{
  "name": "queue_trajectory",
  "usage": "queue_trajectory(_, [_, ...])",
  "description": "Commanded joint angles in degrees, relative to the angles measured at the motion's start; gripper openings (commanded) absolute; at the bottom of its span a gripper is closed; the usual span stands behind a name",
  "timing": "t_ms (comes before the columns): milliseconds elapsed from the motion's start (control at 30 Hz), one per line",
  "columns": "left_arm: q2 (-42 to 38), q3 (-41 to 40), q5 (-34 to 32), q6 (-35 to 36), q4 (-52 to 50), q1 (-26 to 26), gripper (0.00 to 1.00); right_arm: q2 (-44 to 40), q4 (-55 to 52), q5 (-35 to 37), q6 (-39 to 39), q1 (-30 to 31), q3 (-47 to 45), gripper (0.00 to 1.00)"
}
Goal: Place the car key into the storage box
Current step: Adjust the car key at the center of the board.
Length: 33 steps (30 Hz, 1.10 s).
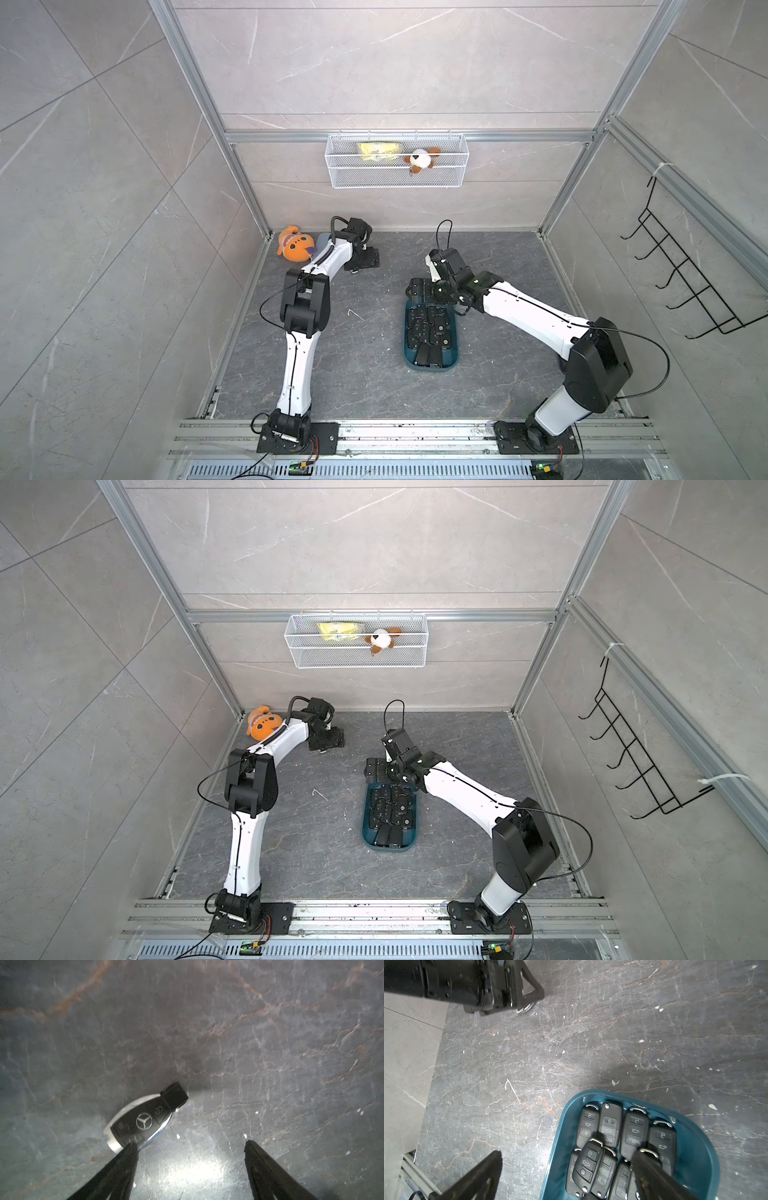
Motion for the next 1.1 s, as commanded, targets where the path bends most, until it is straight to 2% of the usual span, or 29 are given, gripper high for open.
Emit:
queue_trajectory(0, [3.85,5.78,-0.44,2.30,-0.56,0.27,0.84,-0.70,-0.32,0.01,0.61,0.07,-0.51,0.99])
queue_trajectory(200, [9.08,12.44,-3.15,5.21,-2.29,0.33,0.85,-1.42,-0.94,0.07,1.09,0.07,-0.84,0.99])
queue_trajectory(433, [8.33,9.55,-8.37,6.48,-2.90,0.97,0.85,-2.41,-0.80,0.62,1.75,0.08,-2.36,0.99])
queue_trajectory(833, [6.32,6.80,-4.04,4.85,-3.07,0.47,0.85,-1.96,-0.44,-0.33,2.15,0.07,-2.29,0.99])
queue_trajectory(1067, [1.76,-0.23,-2.77,2.99,-0.98,-1.94,0.85,-2.33,0.20,-0.56,2.55,0.14,-3.06,0.99])
